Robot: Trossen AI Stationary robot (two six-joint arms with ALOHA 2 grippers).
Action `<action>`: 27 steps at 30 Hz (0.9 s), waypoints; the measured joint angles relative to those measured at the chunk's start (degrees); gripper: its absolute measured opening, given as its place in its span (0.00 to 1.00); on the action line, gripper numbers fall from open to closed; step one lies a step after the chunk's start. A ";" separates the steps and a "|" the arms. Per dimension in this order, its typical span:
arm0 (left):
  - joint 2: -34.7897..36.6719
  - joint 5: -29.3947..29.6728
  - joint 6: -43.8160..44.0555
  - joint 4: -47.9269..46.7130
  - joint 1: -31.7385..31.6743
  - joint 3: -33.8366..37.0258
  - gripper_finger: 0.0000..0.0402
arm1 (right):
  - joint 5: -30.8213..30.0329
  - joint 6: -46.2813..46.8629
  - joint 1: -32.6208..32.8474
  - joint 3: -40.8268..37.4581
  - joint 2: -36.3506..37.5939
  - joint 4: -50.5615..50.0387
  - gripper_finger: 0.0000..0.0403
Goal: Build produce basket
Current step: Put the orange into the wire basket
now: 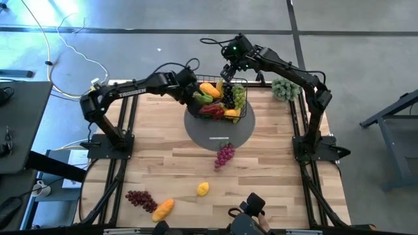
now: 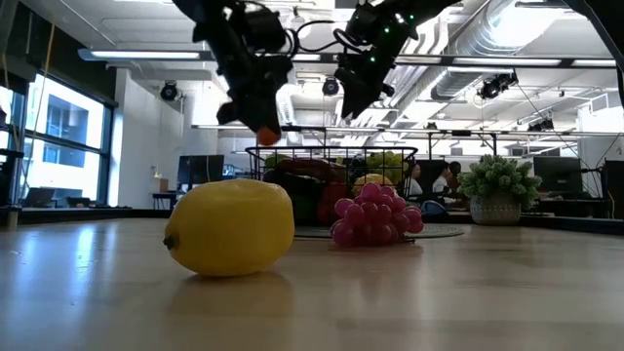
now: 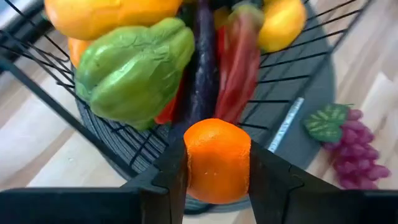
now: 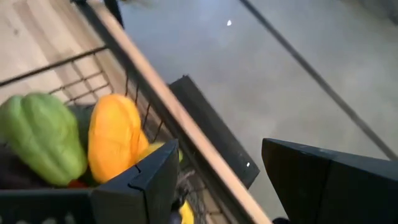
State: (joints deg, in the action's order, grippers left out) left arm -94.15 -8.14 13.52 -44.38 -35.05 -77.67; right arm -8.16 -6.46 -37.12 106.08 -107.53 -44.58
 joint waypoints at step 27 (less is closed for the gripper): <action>-5.44 0.23 1.67 -3.06 -0.61 -5.51 0.56 | 10.73 4.16 3.16 0.00 0.96 -11.82 0.53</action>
State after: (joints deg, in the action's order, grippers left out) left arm -99.59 -7.91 15.19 -47.44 -35.66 -83.18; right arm 2.57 -2.30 -33.96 106.08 -106.57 -56.40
